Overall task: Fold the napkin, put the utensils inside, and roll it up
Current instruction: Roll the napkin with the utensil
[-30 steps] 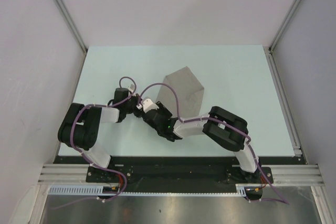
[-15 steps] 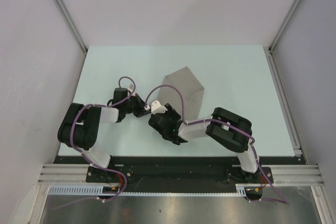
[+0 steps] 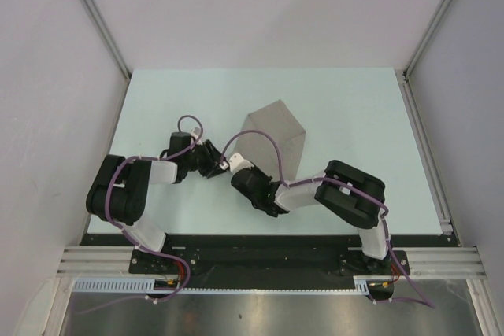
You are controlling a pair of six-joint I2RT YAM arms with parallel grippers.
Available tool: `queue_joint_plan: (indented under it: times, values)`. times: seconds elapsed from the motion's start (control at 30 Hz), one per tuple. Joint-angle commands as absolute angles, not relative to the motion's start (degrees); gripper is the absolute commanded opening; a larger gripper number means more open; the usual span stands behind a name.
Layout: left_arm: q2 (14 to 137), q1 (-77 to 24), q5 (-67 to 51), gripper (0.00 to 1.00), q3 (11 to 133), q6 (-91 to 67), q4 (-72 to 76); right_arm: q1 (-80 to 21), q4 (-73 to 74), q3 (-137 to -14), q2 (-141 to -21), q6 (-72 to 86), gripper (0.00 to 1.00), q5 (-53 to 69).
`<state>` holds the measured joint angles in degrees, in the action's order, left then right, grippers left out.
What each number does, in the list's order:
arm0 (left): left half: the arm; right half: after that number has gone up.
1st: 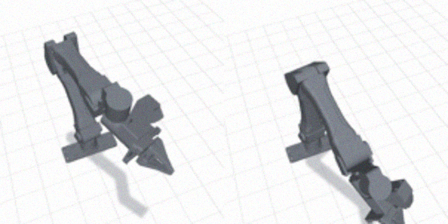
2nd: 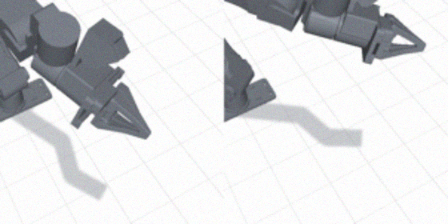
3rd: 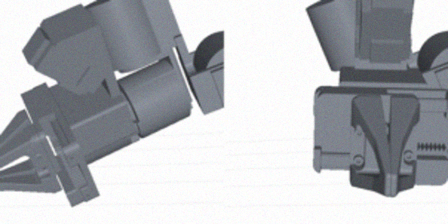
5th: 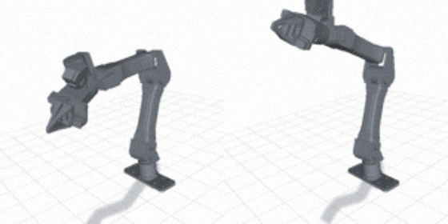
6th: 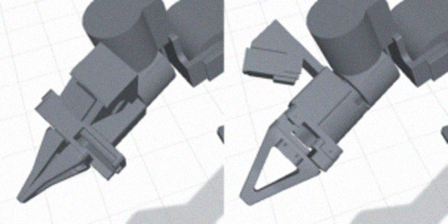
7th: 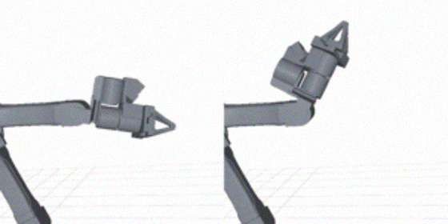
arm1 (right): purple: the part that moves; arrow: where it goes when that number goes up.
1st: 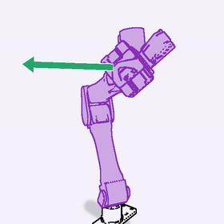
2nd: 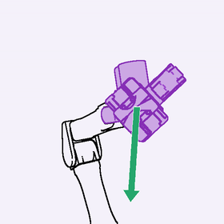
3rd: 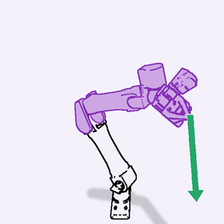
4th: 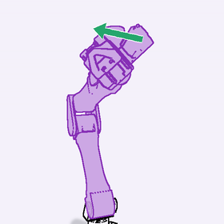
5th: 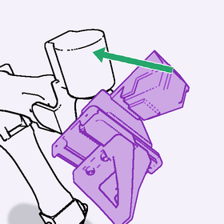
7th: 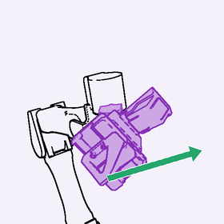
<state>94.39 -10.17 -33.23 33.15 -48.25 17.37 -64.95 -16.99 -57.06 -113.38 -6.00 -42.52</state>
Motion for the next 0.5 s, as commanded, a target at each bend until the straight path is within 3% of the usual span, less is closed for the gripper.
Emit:
queue_joint_plan:
  times: [0.0, 0.1, 0.47]
  values:
    - [90.71, -8.79, -31.30, 0.63, 33.75, -46.59, 16.62, -62.23, -8.91, -57.13, -109.96, -7.74, 0.00, -27.53]
    - [87.28, -8.53, -27.08, 0.73, 33.05, -44.13, 13.81, -60.30, -1.27, -59.76, -108.11, -6.51, 0.00, -20.76]
    - [71.74, -12.47, -13.37, 0.77, 28.04, -32.53, 7.30, -47.65, 27.22, -79.16, -113.54, -2.37, 0.00, 17.99]
